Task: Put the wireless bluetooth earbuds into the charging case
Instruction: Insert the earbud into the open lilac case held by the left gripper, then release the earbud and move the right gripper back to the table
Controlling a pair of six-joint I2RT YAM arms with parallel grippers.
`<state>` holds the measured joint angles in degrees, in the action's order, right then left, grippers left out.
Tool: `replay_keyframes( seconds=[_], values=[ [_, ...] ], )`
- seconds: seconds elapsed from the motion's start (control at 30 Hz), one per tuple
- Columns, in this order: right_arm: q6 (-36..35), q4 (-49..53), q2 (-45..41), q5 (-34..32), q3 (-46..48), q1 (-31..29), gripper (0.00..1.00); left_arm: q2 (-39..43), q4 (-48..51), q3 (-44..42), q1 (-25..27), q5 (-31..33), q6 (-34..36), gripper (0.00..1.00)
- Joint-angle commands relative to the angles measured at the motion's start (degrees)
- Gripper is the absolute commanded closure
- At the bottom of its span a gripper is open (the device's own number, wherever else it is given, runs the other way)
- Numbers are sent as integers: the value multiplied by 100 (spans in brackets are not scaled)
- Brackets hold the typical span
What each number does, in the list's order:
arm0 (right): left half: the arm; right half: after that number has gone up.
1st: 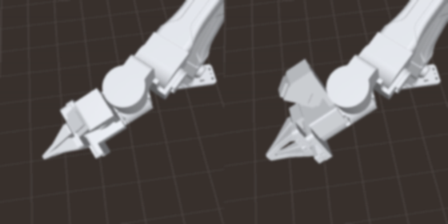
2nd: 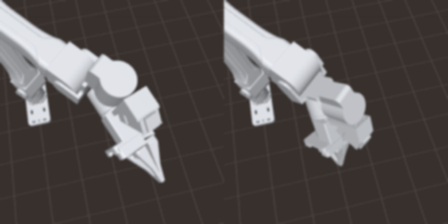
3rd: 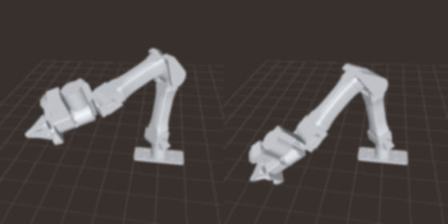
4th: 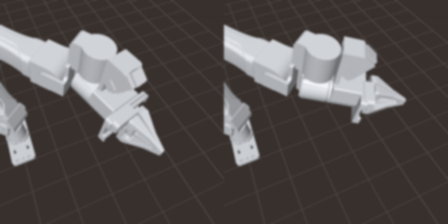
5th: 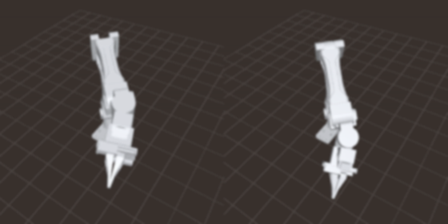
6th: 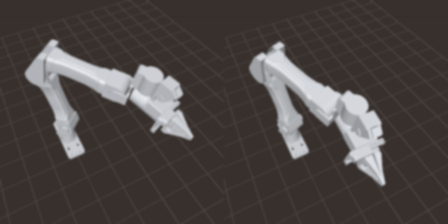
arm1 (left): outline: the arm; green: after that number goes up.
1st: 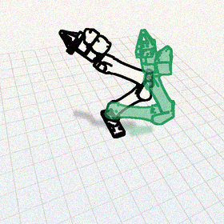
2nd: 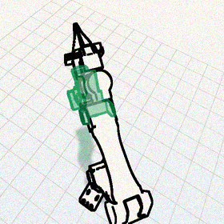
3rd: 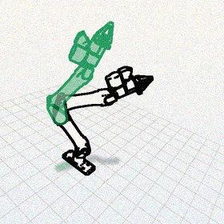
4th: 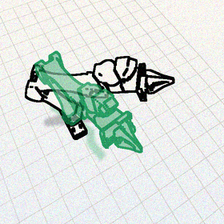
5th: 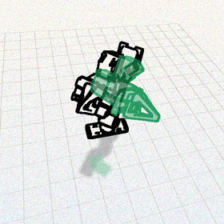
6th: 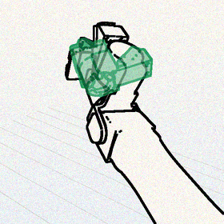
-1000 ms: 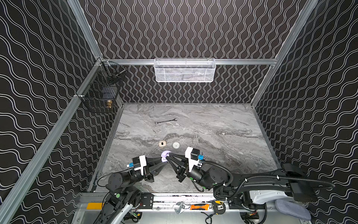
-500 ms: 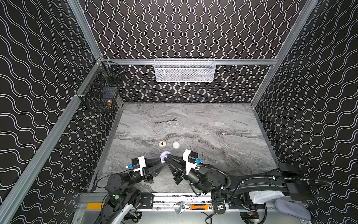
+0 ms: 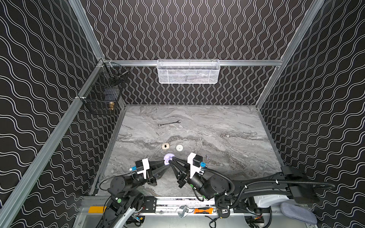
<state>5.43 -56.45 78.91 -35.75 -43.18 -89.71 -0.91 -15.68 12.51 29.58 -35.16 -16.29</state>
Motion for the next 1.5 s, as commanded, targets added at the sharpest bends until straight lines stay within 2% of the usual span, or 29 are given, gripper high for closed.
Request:
replay_keyframes(
  seconds=[0.0,0.17,0.27,0.57,0.7,0.77,1.03,1.27,1.47],
  values=[
    [198,204,34,-99,-15,-54,71,12,-470,41,3,4,56,100],
    [119,178,-31,85,-35,-133,53,12,-401,59,4,20,83,100],
    [-37,281,-205,42,-60,-203,52,11,-354,64,4,39,114,100],
    [133,1188,-1025,-574,170,-218,70,1,-216,106,4,84,241,100],
    [313,1631,-1026,-768,112,-223,89,-23,-284,60,3,76,204,100],
    [348,1832,-903,-694,-29,-229,92,-37,-292,74,-2,70,206,100],
    [400,2304,-286,-703,-668,-222,95,12,-255,84,-1,55,194,100],
    [421,2363,-211,-468,-800,-231,96,-24,-301,26,3,104,215,100],
    [497,2432,-333,-717,-694,-231,97,10,-218,51,4,144,258,100]
  ],
)
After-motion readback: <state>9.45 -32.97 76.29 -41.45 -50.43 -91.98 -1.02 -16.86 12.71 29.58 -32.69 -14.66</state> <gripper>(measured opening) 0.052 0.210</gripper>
